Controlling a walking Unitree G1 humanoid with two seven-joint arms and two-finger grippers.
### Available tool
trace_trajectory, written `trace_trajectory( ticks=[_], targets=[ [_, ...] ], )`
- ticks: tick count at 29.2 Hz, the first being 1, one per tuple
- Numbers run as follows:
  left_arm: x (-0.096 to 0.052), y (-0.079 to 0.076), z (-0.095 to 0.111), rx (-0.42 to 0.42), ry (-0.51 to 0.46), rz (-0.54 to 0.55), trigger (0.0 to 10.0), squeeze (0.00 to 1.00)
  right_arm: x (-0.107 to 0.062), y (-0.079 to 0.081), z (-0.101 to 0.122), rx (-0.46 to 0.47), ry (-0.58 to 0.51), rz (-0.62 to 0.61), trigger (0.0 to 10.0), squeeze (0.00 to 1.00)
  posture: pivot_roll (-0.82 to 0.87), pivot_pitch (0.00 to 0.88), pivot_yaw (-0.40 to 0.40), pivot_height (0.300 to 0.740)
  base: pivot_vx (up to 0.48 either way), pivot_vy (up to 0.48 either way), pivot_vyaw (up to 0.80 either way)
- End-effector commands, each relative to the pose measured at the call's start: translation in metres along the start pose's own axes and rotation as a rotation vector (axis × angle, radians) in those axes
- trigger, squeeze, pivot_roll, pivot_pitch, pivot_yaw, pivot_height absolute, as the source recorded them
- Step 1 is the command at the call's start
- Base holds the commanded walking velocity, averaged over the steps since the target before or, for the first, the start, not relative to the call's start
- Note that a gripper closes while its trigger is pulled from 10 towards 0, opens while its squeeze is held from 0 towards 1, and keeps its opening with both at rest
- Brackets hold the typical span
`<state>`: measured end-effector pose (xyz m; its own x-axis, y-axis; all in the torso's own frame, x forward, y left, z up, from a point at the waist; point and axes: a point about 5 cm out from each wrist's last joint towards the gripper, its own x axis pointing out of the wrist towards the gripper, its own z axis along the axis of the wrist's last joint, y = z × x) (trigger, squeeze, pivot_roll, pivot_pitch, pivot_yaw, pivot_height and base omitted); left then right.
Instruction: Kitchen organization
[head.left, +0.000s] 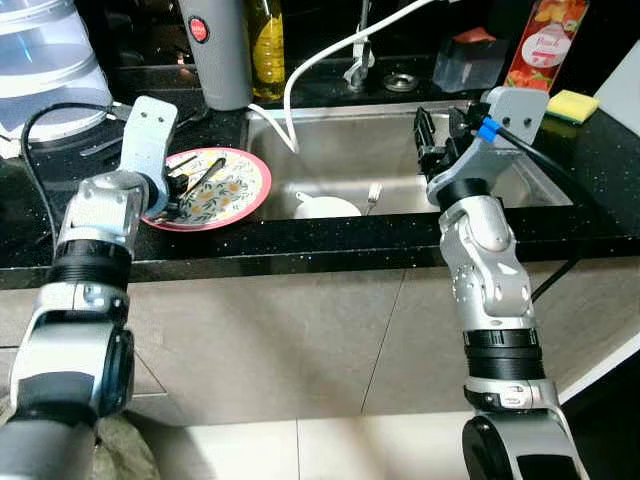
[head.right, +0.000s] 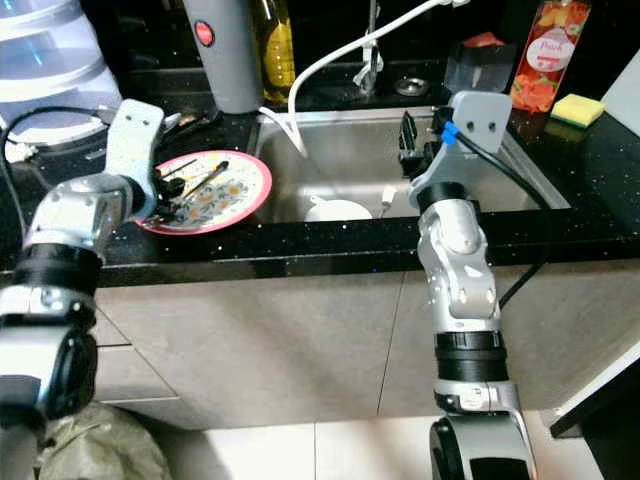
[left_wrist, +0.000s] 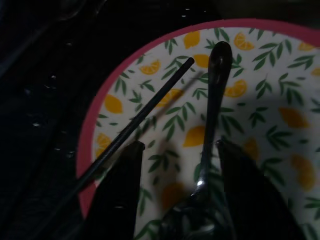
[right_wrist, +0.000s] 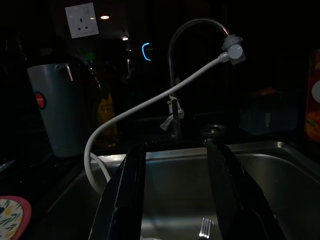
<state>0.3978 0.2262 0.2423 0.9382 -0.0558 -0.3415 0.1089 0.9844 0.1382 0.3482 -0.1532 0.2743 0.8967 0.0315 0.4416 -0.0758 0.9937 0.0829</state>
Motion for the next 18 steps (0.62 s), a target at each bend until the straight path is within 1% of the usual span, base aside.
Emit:
trace_trajectory(
  ticks=[1,2,3,4,7,10,12,13,14,18],
  targets=[
    [0.003,-0.002,-0.004,-0.055,0.023,-0.024,10.0,1.0,0.002,0.002,0.002,0.005,-0.011,0.003,10.0,0.0,0.09,0.017,0.009,0.74,0.0,0.0,0.0],
    [0.006,-0.002,-0.006,-0.154,0.04,-0.067,10.0,0.19,0.002,0.002,0.002,0.003,-0.012,0.008,10.0,0.0,0.08,0.013,0.008,0.74,0.0,0.0,0.0],
    [0.006,-0.002,-0.006,-0.154,0.04,-0.067,10.0,0.19,0.002,0.002,0.002,0.003,-0.012,0.008,10.0,0.0,0.08,0.013,0.008,0.74,0.0,0.0,0.0],
    [0.008,-0.003,-0.009,-0.194,0.055,-0.094,10.0,0.0,0.002,0.002,0.002,0.002,-0.012,0.009,10.0,0.0,0.08,0.012,0.009,0.74,0.0,0.0,0.0],
    [0.01,-0.002,-0.013,-0.174,0.077,-0.089,10.0,0.0,0.002,0.001,0.003,0.001,-0.014,0.006,10.0,0.0,0.08,0.012,0.01,0.74,0.0,0.0,0.0],
    [0.012,-0.002,-0.025,-0.137,0.13,-0.086,10.0,0.0,0.002,0.001,0.004,-0.001,-0.017,0.005,10.0,0.0,0.07,0.012,0.011,0.74,0.0,0.0,0.0],
    [0.012,-0.002,-0.027,-0.129,0.139,-0.084,10.0,0.0,0.002,0.001,0.004,-0.001,-0.018,0.005,10.0,0.0,0.07,0.012,0.011,0.74,0.0,0.0,0.0],
    [0.012,-0.001,-0.029,-0.123,0.148,-0.075,5.2,0.0,0.001,0.001,0.004,-0.003,-0.018,0.005,10.0,0.0,0.07,0.01,0.018,0.74,0.0,0.0,0.0],
    [0.012,0.0,-0.031,-0.119,0.153,-0.072,0.0,0.0,0.001,0.0,0.005,-0.004,-0.019,0.001,10.0,0.0,0.07,0.007,0.021,0.74,0.0,0.0,0.0],
    [0.013,0.001,-0.038,-0.089,0.171,-0.056,0.0,0.0,-0.001,-0.003,0.005,-0.007,-0.02,-0.011,10.0,0.0,0.06,0.005,0.024,0.74,0.0,0.0,0.0]
  ],
)
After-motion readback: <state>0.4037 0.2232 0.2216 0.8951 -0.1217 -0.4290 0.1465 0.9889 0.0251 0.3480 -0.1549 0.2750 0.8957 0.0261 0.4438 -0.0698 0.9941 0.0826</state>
